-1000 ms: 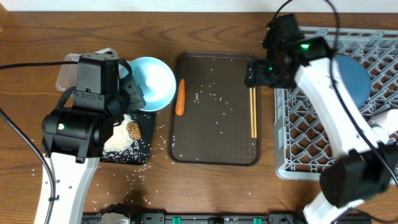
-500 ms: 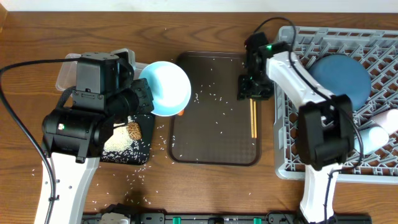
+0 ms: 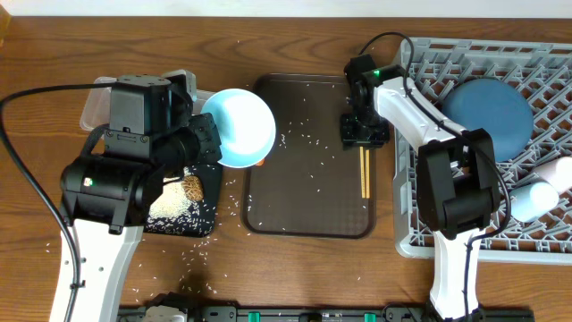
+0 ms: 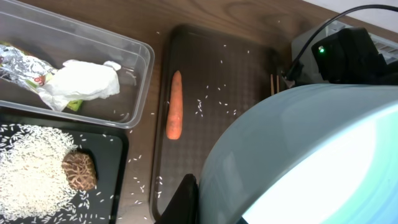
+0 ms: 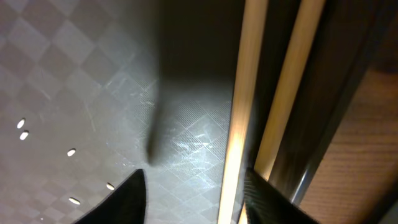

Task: Sort waste into correct bins and load items into the dishwasher rack
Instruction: 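Grasp a wooden chopstick with the right gripper and drop it into the rack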

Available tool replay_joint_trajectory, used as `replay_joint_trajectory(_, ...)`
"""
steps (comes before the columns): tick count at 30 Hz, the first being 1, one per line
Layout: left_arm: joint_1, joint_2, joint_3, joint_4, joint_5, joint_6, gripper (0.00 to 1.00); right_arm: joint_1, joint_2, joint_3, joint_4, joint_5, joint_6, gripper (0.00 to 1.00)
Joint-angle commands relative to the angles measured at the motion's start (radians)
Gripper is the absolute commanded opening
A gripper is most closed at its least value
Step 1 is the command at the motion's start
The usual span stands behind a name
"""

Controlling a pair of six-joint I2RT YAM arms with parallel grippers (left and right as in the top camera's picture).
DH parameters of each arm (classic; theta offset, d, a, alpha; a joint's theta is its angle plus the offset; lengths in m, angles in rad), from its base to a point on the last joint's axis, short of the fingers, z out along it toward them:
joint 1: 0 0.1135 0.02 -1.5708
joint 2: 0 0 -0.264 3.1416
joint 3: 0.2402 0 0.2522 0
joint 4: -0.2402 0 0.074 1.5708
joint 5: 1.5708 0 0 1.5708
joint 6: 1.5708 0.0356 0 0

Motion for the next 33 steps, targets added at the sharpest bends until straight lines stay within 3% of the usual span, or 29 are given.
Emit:
replay_joint_trajectory(1,-0.001,0.003,0.017,0.002,0.013,0.011,0.06,0.023,0.027,0.000,0.008,0.012,0.008,0.29)
replay_joint_trajectory(2,-0.001,0.003,0.017,0.002,0.013,0.011,0.06,0.027,0.027,0.000,0.010,0.012,0.008,0.25)
replay_joint_trajectory(4,-0.001,0.003,0.017,0.002,0.013,0.011,0.06,0.035,0.027,0.000,0.015,0.009,0.009,0.04)
replay_joint_trajectory(5,-0.001,0.003,0.017,0.001,0.013,0.011,0.06,0.039,0.025,0.000,0.019,-0.001,0.008,0.01)
replay_joint_trajectory(14,-0.001,0.003,0.017,0.001,0.012,0.054,0.06,0.040,-0.174,0.001,0.044,-0.041,0.018,0.01)
replay_joint_trajectory(23,-0.001,0.003,0.017,0.002,-0.003,0.056,0.06,-0.035,-0.361,0.001,0.003,-0.124,-0.125,0.01)
replay_joint_trajectory(26,-0.001,0.003,0.017,0.006,-0.003,0.055,0.06,-0.014,-0.343,-0.003,-0.002,-0.142,-0.204,0.22)
replay_joint_trajectory(29,-0.001,0.003,0.017,0.005,-0.003,0.055,0.06,0.034,-0.282,-0.011,-0.010,-0.038,-0.256,0.38)
replay_joint_trajectory(33,-0.001,0.003,0.017,0.000,-0.003,0.055,0.06,0.071,-0.167,-0.011,0.000,0.050,-0.254,0.45)
